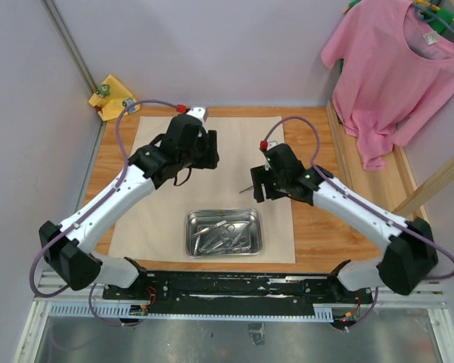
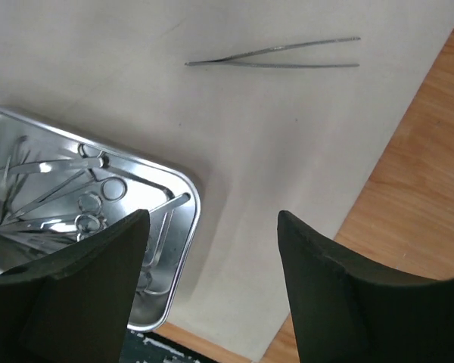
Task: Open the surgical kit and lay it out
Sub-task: Place the medical item in the surgical kit, then move the medical item into the surgical kit.
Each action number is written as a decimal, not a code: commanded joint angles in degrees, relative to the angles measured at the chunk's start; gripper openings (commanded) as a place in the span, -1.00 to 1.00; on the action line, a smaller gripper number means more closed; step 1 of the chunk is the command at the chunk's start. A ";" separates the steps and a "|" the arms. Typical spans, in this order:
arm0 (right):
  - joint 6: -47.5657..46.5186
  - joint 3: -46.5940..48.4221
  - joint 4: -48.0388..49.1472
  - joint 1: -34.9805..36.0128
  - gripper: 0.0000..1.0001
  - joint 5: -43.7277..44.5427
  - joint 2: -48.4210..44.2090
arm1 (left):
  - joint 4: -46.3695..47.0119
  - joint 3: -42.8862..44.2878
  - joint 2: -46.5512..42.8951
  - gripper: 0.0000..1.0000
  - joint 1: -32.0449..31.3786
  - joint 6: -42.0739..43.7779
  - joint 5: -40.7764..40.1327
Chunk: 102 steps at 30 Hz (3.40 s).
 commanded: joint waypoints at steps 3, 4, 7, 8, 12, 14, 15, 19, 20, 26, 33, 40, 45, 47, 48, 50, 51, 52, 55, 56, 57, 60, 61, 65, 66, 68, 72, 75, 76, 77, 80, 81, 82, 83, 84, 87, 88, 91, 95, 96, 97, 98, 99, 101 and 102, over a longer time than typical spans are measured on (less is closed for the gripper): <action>-4.50 10.21 -2.16 -2.63 0.07 -0.39 18.46 | 0.40 -9.21 -10.06 0.24 0.12 -4.93 0.72; -4.22 11.45 -2.49 -2.83 -0.01 -0.78 21.21 | -0.03 -9.82 -10.97 0.24 0.12 -4.94 0.10; -3.10 14.15 -1.64 -2.96 -0.14 -1.60 27.36 | -0.24 -11.72 -13.07 0.25 0.12 -5.06 -0.54; -2.57 14.87 -1.20 -2.89 -0.15 -1.66 28.77 | -0.18 -12.21 -13.49 0.25 0.12 -5.20 -0.37; -1.19 17.21 -0.27 -2.90 -0.15 -1.17 33.69 | 0.63 -14.30 -14.27 0.25 0.12 -5.22 0.72; -0.70 18.12 -0.23 -3.01 -0.15 -0.69 35.31 | 1.04 -15.24 -14.33 0.25 0.12 -5.00 0.86; -0.51 18.54 -0.26 -3.05 -0.15 -0.52 35.99 | 1.19 -15.66 -14.28 0.25 0.12 -4.96 0.88; 0.19 20.16 -0.26 -3.69 -0.15 -0.08 38.38 | 1.42 -16.45 -14.70 0.25 0.12 -4.35 0.78; 0.37 20.57 -0.24 -3.93 -0.16 0.12 38.91 | 1.45 -16.58 -14.90 0.25 0.12 -4.22 0.68; 1.02 23.10 0.04 -4.97 -0.18 1.17 41.25 | 1.34 -16.41 -15.32 0.26 0.12 -3.49 0.50; 1.66 22.85 1.17 -5.35 -0.20 1.59 42.49 | 1.07 -16.86 -15.78 0.26 0.12 -2.88 0.20; 2.86 21.77 2.63 -5.59 -0.21 2.81 42.25 | 1.09 -17.20 -15.74 0.26 0.11 -2.79 -0.01; 5.48 21.58 4.89 -6.18 -0.17 5.15 42.84 | 1.18 -17.14 -16.01 0.26 0.12 -2.78 0.10; 5.72 22.79 5.10 -6.42 -0.15 6.56 43.89 | 0.83 -16.99 -16.12 0.26 0.12 -2.59 -0.11; 5.74 23.59 4.98 -6.63 -0.15 7.17 44.49 | 0.69 -16.90 -16.21 0.26 0.12 -2.57 -0.20; 5.80 24.81 4.71 -7.35 -0.15 7.65 45.51 | 0.45 -16.79 -16.50 0.26 0.12 -2.48 -0.29; 5.66 25.46 4.72 -7.73 -0.15 7.96 46.01 | 0.33 -16.74 -16.73 0.26 0.12 -2.34 -0.29; 5.49 26.10 4.73 -8.10 -0.15 8.12 46.53 | 0.22 -16.74 -16.89 0.26 0.08 -2.32 -0.36; 5.06 28.29 4.71 -9.58 -0.14 8.14 48.21 | 0.14 -16.91 -17.29 0.26 0.12 -2.01 -0.63; 5.10 29.07 4.72 -10.06 -0.14 7.77 48.87 | 0.14 -16.97 -17.38 0.26 0.12 -1.97 -0.76; 5.18 29.81 4.87 -10.47 -0.14 7.52 49.37 | 0.17 -16.97 -17.20 0.26 0.12 -1.88 -0.86; 5.28 31.88 5.61 -11.40 -0.14 7.43 51.02 | 0.24 -16.92 -16.72 0.26 0.19 -1.53 -1.08; 5.35 32.85 5.65 -11.73 -0.14 7.45 51.63 | 0.31 -16.92 -16.46 0.26 0.19 -1.37 -1.15; 4.85 37.95 5.94 -13.11 -0.12 6.97 54.87 | 0.59 -16.87 -15.70 0.27 0.21 -1.07 -1.34; 4.72 39.41 5.92 -13.46 -0.12 6.74 55.81 | 0.58 -16.88 -15.51 0.27 0.21 -1.06 -1.35; 4.53 42.03 6.17 -14.04 -0.12 6.10 57.38 | 0.77 -16.99 -15.15 0.27 0.21 -0.93 -1.52; 4.35 46.06 7.44 -14.69 -0.10 6.18 59.81 | 1.43 -17.17 -14.45 0.27 0.47 -0.81 -1.57; 4.20 48.09 9.05 -15.37 -0.08 6.07 61.52 | 1.99 -17.58 -13.83 0.27 0.63 -0.77 -1.37; 4.17 48.95 9.43 -15.47 -0.08 6.00 62.15 | 2.15 -17.72 -13.60 0.27 0.72 -0.81 -1.26; 4.07 49.83 9.46 -15.80 -0.08 5.63 62.85 | 2.25 -17.90 -13.40 0.27 0.73 -0.77 -1.26; 4.43 50.80 10.01 -16.21 -0.08 4.53 63.88 | 2.90 -18.33 -12.85 0.27 0.82 -0.76 -1.07; 4.41 51.02 10.33 -16.21 -0.08 4.21 64.12 | 3.04 -18.32 -12.64 0.27 0.82 -0.87 -0.96; 4.36 51.28 10.33 -16.23 -0.07 3.99 64.26 | 3.09 -18.32 -12.31 0.27 0.82 -0.96 -0.85; 4.25 51.35 10.44 -16.21 -0.07 3.75 64.33 | 3.09 -18.35 -12.14 0.27 0.82 -0.99 -0.68; 4.11 51.12 10.30 -16.23 -0.07 3.38 63.85 | 2.98 -18.40 -12.05 0.27 0.82 -1.01 -0.58; 3.72 46.31 12.61 -16.11 -0.01 1.50 59.43 | 2.22 -18.98 -12.40 0.41 0.82 -1.02 0.09; 3.65 43.51 14.50 -16.02 0.02 0.78 57.20 | 1.83 -19.11 -12.66 0.43 0.82 -0.99 0.65; 3.29 35.99 20.04 -15.84 0.10 -1.60 49.79 | 0.50 -19.45 -13.63 0.46 0.80 -1.44 2.35; 3.01 31.28 20.49 -15.40 0.20 -2.98 40.62 | -2.20 -20.19 -14.45 0.48 0.42 -1.72 4.63; 3.03 29.44 20.51 -15.44 0.23 -3.27 37.80 | -3.24 -20.41 -14.44 0.48 -0.03 -1.87 4.61; 3.07 27.27 20.51 -15.44 0.25 -3.40 34.68 | -4.44 -20.51 -14.24 0.48 -0.69 -2.06 4.13; 3.18 24.78 20.51 -15.44 0.28 -3.42 31.43 | -5.60 -20.74 -13.84 0.48 -1.68 -2.32 3.63; 3.39 20.97 20.63 -15.52 0.29 -3.56 28.17 | -6.42 -21.18 -13.52 0.48 -2.69 -2.66 3.16; 3.89 15.10 20.71 -15.68 0.31 -4.09 20.72 | -7.16 -22.30 -12.78 0.45 -5.13 -3.51 3.35; 4.25 12.04 20.69 -15.75 0.31 -4.50 17.34 | -7.12 -23.01 -12.24 0.44 -6.27 -4.00 3.46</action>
